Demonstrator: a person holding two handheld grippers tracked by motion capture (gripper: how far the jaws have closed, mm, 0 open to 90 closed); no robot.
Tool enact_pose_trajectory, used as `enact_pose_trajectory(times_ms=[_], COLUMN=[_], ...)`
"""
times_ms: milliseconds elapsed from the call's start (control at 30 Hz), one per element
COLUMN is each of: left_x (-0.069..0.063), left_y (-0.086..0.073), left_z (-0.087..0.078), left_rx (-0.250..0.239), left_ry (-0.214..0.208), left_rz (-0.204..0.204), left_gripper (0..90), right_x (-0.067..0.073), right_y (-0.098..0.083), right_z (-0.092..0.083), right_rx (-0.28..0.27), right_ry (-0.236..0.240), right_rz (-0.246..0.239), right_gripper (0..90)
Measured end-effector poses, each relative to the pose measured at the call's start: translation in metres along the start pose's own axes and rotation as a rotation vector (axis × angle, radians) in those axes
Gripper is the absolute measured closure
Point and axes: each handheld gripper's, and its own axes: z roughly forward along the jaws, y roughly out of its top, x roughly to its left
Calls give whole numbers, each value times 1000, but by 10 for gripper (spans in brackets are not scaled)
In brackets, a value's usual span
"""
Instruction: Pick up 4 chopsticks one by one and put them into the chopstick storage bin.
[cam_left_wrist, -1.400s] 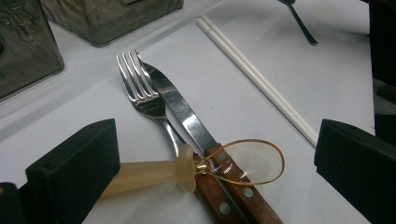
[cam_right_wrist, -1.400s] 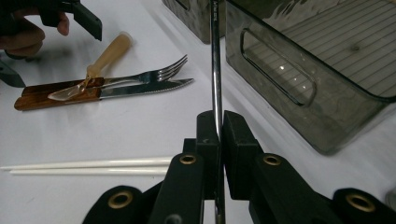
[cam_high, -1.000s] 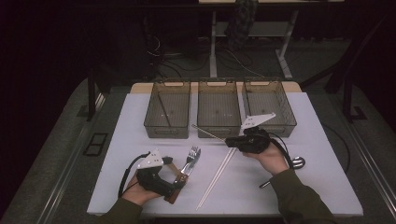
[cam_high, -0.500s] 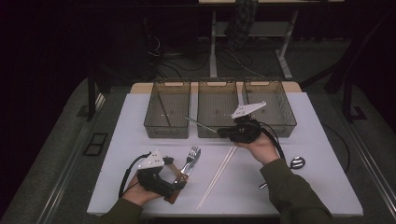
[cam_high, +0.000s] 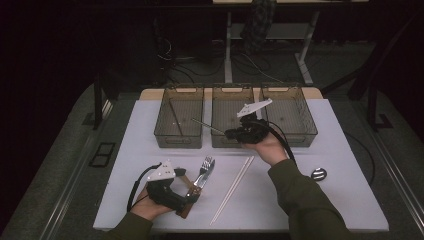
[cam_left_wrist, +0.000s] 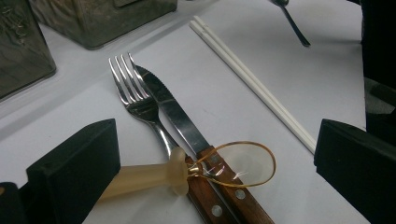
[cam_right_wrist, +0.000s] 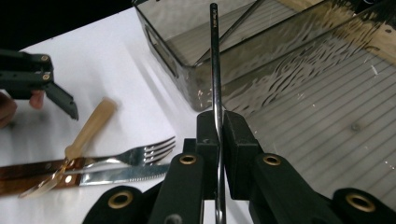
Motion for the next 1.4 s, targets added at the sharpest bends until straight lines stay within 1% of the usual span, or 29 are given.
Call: enact_pose_trajectory(times_ms=[400,600,867,1033,1167,1400], left_x=[0,1,1,1,1,1], left_y=[0,0,0,0,0,0], left_z=[0,0,1,1,2,2], left_rx=[2,4,16,18,16,20], left_ry=[-4,0,-2,-3,-2,-2], left_rz=[0,-5,2,0,-6,-4], left_gripper=[0,0,0,0,0,0], right_x=[0,-1,-1,-2,-3,-3], right_y=[24,40,58,68,76,89], right_z=[18,29,46,57,65,80], right_rx=[8,15,29,38,42,52], right_ry=[-11,-33,-58,-86,-94,-109], right_rz=[7,12,11,16,25,32], right_gripper=[850,850,849,850,849,849])
